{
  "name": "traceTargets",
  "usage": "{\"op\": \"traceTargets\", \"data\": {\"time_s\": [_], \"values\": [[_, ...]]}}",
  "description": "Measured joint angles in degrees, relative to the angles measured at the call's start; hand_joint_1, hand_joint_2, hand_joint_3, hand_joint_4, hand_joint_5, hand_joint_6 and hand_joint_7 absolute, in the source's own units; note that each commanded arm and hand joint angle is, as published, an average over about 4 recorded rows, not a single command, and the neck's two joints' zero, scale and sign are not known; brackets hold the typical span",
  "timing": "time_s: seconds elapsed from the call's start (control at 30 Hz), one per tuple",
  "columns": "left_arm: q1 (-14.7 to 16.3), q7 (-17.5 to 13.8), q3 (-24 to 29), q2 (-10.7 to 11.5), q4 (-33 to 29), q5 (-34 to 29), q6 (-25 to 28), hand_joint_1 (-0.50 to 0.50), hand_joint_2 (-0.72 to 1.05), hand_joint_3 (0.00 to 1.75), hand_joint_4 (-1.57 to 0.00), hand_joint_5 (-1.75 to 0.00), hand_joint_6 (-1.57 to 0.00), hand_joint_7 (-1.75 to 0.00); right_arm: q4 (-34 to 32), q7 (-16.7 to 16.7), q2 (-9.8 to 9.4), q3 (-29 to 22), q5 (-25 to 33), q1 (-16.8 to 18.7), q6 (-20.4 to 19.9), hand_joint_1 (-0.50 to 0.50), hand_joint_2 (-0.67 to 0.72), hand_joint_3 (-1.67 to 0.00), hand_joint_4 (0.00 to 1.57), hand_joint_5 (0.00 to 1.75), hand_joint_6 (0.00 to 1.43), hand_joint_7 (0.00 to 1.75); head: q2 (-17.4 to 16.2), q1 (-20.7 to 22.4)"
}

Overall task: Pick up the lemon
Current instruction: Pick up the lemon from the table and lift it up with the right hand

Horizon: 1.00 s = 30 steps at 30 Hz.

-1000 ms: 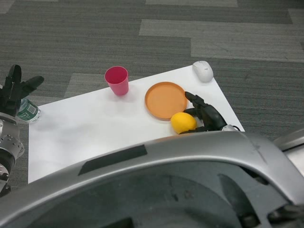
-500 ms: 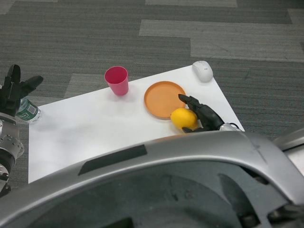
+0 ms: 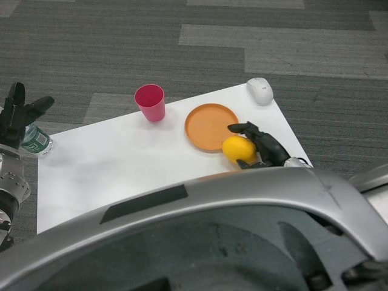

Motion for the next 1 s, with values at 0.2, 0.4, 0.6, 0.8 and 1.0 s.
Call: {"op": "traceTargets", "data": {"time_s": [0.2, 0.4, 0.6, 0.8, 1.0], "values": [[0.0, 0.0, 0.0, 0.1, 0.0, 0.0, 0.0, 0.5, 0.96, 0.09, 0.0, 0.0, 0.0, 0.0, 0.6, 0.0, -0.02, -2.3, 0.9, 0.4, -0.9, -0.08, -0.59, -1.45, 0.0, 1.26, 0.0, 0.63, 0.0, -0.2], [0.0, 0.0, 0.0, 0.1, 0.0, 0.0, 0.0, 0.5, 0.96, 0.02, 0.0, 0.0, 0.0, 0.0, 0.0, 0.6, 0.0, -3.2, 2.6, 1.3, -1.6, -0.05, -0.6, -1.35, 0.0, 1.26, 0.0, 0.63, 0.1, -0.4], [0.0, 0.0, 0.0, 0.1, 0.1, 0.0, 0.0, 0.5, 0.96, 0.09, 0.0, 0.0, 0.0, 0.0, -2.9, 1.4, 0.0, -3.5, 3.8, 2.3, -1.6, -0.07, -0.6, -1.35, 0.0, 1.26, 0.0, 0.63, 0.1, -0.5], [0.0, 0.0, 0.0, 0.1, 0.1, 0.0, 0.0, 0.5, 0.96, 0.09, 0.0, 0.0, 0.0, 0.0, -8.1, 1.6, -0.08, -3.5, 6.9, 2.5, -2.1, -0.04, -0.6, -1.35, 0.0, 1.26, 0.0, 0.63, 0.2, -0.6], [0.0, 0.0, 0.0, 0.1, 0.1, 0.0, 0.0, 0.5, 0.96, 0.09, 0.0, 0.0, 0.0, 0.0, -16.1, 1.0, 0.18, -3.5, 7.3, 2.5, -2.4, -0.04, -0.6, -1.35, 0.0, 1.26, 0.0, 0.63, 0.8, 0.0]]}}
